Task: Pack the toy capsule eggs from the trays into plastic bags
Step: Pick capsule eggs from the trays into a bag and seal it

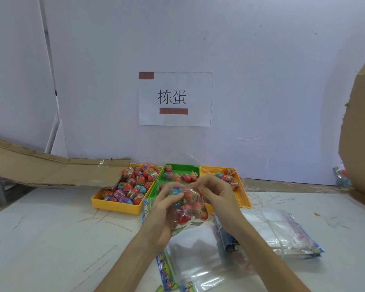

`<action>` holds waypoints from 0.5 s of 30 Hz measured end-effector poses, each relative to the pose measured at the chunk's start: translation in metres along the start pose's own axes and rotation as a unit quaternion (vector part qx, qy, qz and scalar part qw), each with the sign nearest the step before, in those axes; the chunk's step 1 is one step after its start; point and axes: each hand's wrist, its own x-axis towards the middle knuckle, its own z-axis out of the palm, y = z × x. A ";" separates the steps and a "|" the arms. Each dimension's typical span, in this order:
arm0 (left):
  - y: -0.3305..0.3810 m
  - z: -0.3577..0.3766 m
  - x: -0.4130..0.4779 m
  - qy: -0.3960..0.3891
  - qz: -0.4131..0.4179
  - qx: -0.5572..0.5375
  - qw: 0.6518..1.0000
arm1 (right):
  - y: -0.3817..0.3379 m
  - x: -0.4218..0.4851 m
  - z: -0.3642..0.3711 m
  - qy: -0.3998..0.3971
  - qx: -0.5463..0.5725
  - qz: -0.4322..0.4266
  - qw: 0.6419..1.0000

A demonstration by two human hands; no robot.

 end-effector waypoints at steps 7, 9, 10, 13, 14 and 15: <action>0.001 0.003 -0.004 -0.019 0.025 0.022 0.999 | -0.002 -0.001 0.000 -0.013 0.011 0.019 1.000; 0.003 0.004 -0.005 -0.018 0.027 0.015 0.999 | -0.003 -0.001 0.000 -0.020 0.021 0.019 0.999; 0.003 0.004 -0.006 -0.018 0.026 0.007 0.999 | -0.004 -0.001 0.000 -0.025 0.028 0.019 0.999; 0.003 0.003 -0.005 -0.023 0.024 -0.018 0.999 | -0.006 -0.002 -0.002 -0.039 0.065 0.017 0.997; 0.003 0.002 -0.005 -0.028 0.024 -0.025 0.999 | -0.006 -0.002 -0.002 -0.044 0.077 0.012 0.996; 0.003 0.002 -0.005 -0.034 0.022 -0.031 0.999 | -0.007 -0.002 -0.001 -0.048 0.090 0.008 0.995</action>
